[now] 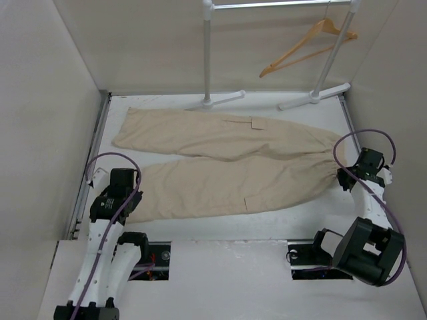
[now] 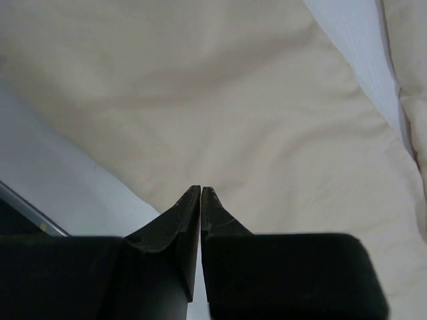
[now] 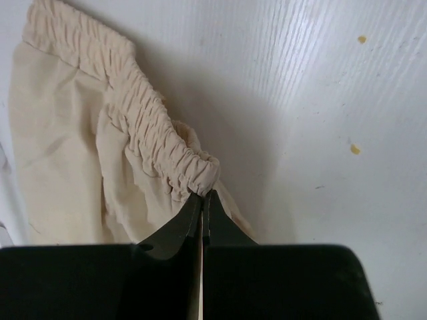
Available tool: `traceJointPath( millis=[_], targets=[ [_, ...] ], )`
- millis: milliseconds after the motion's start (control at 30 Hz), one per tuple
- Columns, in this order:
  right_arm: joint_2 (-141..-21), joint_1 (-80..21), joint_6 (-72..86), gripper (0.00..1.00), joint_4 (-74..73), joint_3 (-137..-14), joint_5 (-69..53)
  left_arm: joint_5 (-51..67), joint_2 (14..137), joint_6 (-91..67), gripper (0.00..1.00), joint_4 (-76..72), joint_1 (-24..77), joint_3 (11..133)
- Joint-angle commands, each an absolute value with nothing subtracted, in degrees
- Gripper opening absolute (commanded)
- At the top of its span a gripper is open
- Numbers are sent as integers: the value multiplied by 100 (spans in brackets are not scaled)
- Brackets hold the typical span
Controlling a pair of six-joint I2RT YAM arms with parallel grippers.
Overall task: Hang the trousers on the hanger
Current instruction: Fold the trousers at the center of the board.
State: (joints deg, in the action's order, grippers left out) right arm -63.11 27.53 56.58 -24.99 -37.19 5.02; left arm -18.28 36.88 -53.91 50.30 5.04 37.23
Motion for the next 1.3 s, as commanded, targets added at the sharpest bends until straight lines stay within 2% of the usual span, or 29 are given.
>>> traceJointPath(
  millis=[0, 67, 167, 233, 333, 600, 867, 1133, 1267],
  targets=[
    [-6547, 2300, 5897, 0, -2356, -3964, 615, -1934, 3261, -5510, 5, 5729, 33, 3973],
    [-6696, 2062, 5897, 0, -2294, -3999, 650, -1925, 3313, -5642, 19, 6246, -450, 3999],
    [-6907, 1895, 5871, 0, -2075, -3973, 572, -2048, 3243, -5976, 58, 6539, -1162, 4122],
    [-7083, 1833, 5854, 0, -1978, -3973, 501, -2004, 3435, -5985, 67, 6408, -1741, 4078],
    [-7364, 1719, 5871, 0, -1925, -4078, 369, -1775, 3918, -5994, 67, 5777, -2429, 3842],
    [-7769, 1710, 5924, 0, -1828, -4280, 0, -1573, 4175, -6223, 66, 4782, -3150, 3051],
    [-7875, 1885, 5941, 0, -1819, -4280, -70, -2170, 3964, -6196, 61, 4790, -3441, 2883],
    [-7805, 2175, 5959, 0, -1846, -4280, -140, -2241, 4816, -6214, 62, 4483, -3529, 2918],
    [-7787, 2254, 5968, 0, -1828, -4272, -202, -1979, 5062, -6249, 63, 3825, -3801, 2620]
  ],
)
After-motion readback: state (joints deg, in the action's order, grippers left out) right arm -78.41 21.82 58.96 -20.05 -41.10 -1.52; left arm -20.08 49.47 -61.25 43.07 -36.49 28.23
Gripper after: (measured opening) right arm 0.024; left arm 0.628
